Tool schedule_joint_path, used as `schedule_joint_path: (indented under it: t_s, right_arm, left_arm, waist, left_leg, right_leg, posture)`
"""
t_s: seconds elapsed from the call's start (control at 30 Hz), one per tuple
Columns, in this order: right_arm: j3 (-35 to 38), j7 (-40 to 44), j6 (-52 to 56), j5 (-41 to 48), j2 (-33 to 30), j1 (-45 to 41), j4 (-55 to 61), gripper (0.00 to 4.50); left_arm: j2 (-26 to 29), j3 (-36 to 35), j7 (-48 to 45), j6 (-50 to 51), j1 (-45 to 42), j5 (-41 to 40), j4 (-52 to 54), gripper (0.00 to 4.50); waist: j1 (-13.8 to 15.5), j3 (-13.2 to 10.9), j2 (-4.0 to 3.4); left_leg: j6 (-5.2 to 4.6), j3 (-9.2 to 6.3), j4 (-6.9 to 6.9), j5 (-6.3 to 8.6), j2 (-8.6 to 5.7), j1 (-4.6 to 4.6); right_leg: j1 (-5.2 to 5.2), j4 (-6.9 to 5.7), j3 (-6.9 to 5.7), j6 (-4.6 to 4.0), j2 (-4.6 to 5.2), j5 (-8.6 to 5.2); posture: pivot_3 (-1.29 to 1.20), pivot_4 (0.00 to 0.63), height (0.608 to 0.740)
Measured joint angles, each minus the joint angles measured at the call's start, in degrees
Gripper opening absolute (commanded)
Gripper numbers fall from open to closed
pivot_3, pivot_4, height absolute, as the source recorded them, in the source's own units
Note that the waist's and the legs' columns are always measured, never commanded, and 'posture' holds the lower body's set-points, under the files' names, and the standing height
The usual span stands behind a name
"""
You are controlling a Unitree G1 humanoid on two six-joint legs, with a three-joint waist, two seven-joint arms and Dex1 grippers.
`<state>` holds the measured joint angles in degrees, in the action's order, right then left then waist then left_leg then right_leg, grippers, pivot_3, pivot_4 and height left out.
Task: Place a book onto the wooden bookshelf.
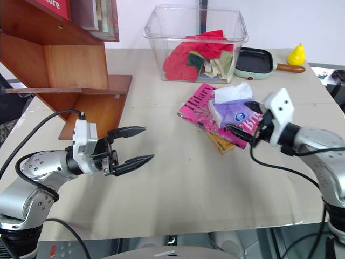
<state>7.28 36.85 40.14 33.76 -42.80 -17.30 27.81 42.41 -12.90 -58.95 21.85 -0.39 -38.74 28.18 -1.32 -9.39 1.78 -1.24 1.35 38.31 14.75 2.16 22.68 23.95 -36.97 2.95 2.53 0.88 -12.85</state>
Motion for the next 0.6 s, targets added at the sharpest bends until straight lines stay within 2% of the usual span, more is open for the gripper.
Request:
schedule_joint_path:
  t_s: [0.03,0.13,0.17,0.3,0.33,0.5,0.6]
  right_arm:
    - [-4.35,-1.01,0.28,-2.60,1.63,-3.74,-3.09,4.45]
    - [-10.21,-2.44,0.45,-6.99,4.35,-9.62,-8.87,4.45]
    - [-12.95,-2.92,0.36,-9.56,5.22,-12.31,-12.28,4.21]
    - [-16.65,-2.61,-1.30,-14.72,5.26,-13.03,-19.20,2.80]
    - [-16.64,-2.09,-1.82,-15.38,5.11,-13.19,-19.21,2.25]
    - [-14.43,-1.12,-1.29,-15.49,3.95,-10.55,-16.48,0.05]
    - [-8.68,-0.83,1.97,-12.71,2.08,-6.47,-11.74,0.05]
  left_arm:
    - [0.27,-0.18,-0.54,-0.03,0.46,-0.05,-0.15,4.50]
    - [0.52,-0.39,-0.77,0.01,0.49,-0.17,-0.23,4.50]
    - [0.50,-0.26,-0.63,0.01,0.29,-0.18,-0.12,4.50]
    - [0.50,-0.81,0.07,0.09,1.14,-0.31,0.40,4.50]
    - [0.52,-1.05,0.24,0.25,1.25,-0.71,0.62,4.50]
    - [0.99,-1.32,-0.03,1.12,1.92,-2.92,3.12,4.50]
    - [1.59,-0.25,-0.89,2.64,1.11,-4.99,4.69,4.50]
  waist:
    - [0.24,0.00,0.00]
    - [0.53,-0.02,-0.03]
    - [0.51,-0.03,-0.03]
    - [0.98,-0.03,-0.03]
    - [0.92,-0.01,-0.02]
    - [0.78,0.01,0.02]
    - [1.00,-0.01,0.00]
  left_leg:
    - [0.00,0.01,-0.01,0.00,0.02,0.07]
    - [0.00,0.01,0.00,0.00,0.01,0.22]
    - [0.00,0.01,0.00,0.00,0.01,0.23]
    - [0.00,0.04,0.00,0.00,-0.01,0.33]
    - [-0.01,0.00,0.00,0.01,0.00,0.31]
    - [-0.01,-0.06,0.00,0.01,0.01,0.26]
    - [-0.01,-0.07,0.01,0.01,0.00,0.27]
  right_leg:
    - [0.03,0.01,-0.07,-0.02,0.02,0.00]
    - [0.14,0.01,-0.06,-0.02,0.06,0.01]
    - [0.16,0.01,-0.01,-0.02,0.08,0.02]
    - [0.16,0.11,-0.11,-0.02,0.17,0.01]
    - [0.14,0.11,-0.10,-0.01,0.16,0.02]
    - [0.11,0.08,-0.11,-0.01,0.14,0.02]
    - [0.10,0.08,-0.12,-0.01,0.15,0.02]
  posture:
    - [0.00,0.150,0.740]
    - [0.00,0.150,0.740]
    - [0.00,0.150,0.740]
    - [0.00,0.150,0.740]
    - [0.00,0.150,0.740]
    - [0.00,0.150,0.740]
    - [0.00,0.150,0.740]
